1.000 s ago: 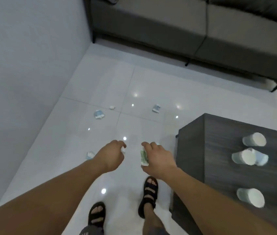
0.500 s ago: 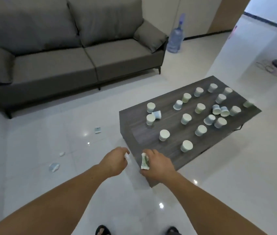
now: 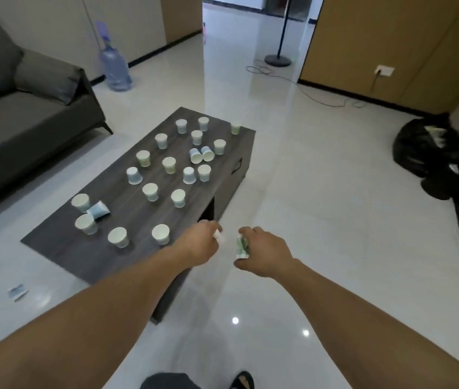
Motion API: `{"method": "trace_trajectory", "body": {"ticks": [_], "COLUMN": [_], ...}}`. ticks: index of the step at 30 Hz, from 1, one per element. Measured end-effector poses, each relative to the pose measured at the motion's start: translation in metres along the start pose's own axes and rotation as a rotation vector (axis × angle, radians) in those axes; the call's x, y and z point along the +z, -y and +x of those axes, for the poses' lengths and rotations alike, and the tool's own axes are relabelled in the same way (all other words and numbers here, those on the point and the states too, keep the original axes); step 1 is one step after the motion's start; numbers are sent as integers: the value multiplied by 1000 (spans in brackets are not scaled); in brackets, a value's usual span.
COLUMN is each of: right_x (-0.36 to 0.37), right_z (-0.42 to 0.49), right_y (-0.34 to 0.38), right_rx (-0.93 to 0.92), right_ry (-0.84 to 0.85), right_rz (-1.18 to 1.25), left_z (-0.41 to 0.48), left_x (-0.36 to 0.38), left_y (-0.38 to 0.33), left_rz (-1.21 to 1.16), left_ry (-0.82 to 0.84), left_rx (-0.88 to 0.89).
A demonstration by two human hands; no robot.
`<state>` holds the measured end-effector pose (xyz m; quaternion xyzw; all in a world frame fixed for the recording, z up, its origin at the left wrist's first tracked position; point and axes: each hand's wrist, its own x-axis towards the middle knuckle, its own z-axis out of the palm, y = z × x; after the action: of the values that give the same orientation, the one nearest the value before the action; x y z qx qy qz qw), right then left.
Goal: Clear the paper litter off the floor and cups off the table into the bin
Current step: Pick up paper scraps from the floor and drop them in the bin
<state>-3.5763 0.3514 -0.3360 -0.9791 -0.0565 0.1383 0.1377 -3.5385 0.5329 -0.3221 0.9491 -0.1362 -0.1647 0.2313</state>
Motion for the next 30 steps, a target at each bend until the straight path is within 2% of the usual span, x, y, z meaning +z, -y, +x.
{"method": "trace_trajectory", "body": {"ticks": [8,14,23,30], "right_x": [-42,-81,-154,-185], "right_z": [-5,28,74,97], "right_y": [-145,-255,-412,-559], "right_rx": [223,376,593,687], "right_ry": [-83,-106,-168,-178], "right_rz": [66,76,157,209], "left_z": [113,225,393,496], "left_x": [47,72,84,136], "left_y": [-122,-200,-346,-475], "left_rz": [101,115,121,161], "left_ry": [126,177,263,313], "left_rx": [209,359,504,600]}}
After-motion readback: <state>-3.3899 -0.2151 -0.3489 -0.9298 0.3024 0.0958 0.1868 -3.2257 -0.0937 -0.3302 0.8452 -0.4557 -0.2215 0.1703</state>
